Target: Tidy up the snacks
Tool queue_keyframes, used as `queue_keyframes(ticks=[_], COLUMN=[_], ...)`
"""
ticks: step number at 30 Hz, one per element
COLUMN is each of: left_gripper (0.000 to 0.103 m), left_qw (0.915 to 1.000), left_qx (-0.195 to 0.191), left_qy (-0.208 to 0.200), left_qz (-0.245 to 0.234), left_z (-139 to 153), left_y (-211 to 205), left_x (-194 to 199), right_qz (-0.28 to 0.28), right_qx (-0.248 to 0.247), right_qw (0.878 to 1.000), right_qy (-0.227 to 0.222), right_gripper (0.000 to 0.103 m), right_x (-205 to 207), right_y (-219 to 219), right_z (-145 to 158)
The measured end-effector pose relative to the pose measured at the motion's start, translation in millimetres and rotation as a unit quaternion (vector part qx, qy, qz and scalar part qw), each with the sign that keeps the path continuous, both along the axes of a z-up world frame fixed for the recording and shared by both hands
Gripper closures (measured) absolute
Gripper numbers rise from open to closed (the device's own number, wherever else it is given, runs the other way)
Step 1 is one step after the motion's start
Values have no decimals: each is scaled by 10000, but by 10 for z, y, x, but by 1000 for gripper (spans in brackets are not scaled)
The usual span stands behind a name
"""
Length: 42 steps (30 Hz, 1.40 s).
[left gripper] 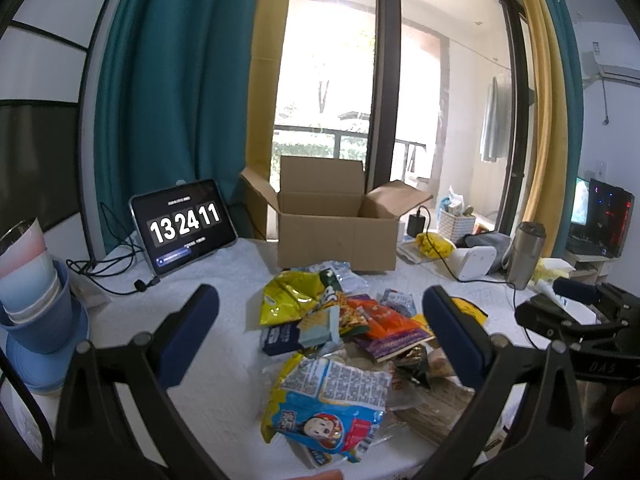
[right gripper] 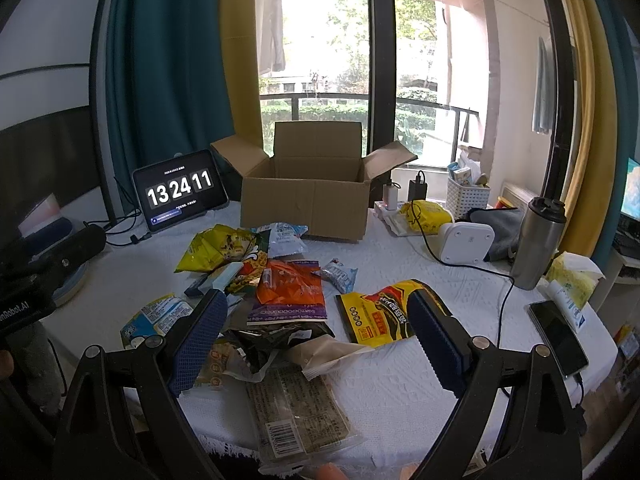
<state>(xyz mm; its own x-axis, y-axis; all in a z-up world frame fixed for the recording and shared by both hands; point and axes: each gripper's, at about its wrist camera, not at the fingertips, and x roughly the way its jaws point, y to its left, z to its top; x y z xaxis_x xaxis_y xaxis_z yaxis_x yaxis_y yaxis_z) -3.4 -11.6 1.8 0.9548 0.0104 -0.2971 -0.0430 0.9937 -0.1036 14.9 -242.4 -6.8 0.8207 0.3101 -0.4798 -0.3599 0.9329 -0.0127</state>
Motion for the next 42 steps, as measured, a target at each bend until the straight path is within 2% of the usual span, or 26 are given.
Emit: queue_keyframes(ticks=[20,25,32,35,39,42], left_gripper=[0,0,0,0,0,0], left_qw=[10000,9998,9977,9933,9865,9831], left_qx=[5,21,67,-100,-97,-95], left_qy=[15,176,637,1047,1545,1731], left_qz=[-39,-73,-205,-470,-534,-584], left_z=[-40,-127,-346,-535,-813,-927], left_y=[-40,-43,-67,-47,-57,-70], left_x=[2,42,188,311,450,524], right_qz=[-8,-9,11,-23,-89,-25], right_qx=[5,0,-34,-70,-129,-163], right_qw=[10000,9999,9990,9977,9959,9935], right_qy=[42,118,448,668,889,1122], right_gripper=[10,10,10,10,10,10], right_x=[0,32,118,186,249,309], right_y=[-50,-37,-67,-81,-127,-154], right_z=[-21,-77,-303,-457,-649,-801])
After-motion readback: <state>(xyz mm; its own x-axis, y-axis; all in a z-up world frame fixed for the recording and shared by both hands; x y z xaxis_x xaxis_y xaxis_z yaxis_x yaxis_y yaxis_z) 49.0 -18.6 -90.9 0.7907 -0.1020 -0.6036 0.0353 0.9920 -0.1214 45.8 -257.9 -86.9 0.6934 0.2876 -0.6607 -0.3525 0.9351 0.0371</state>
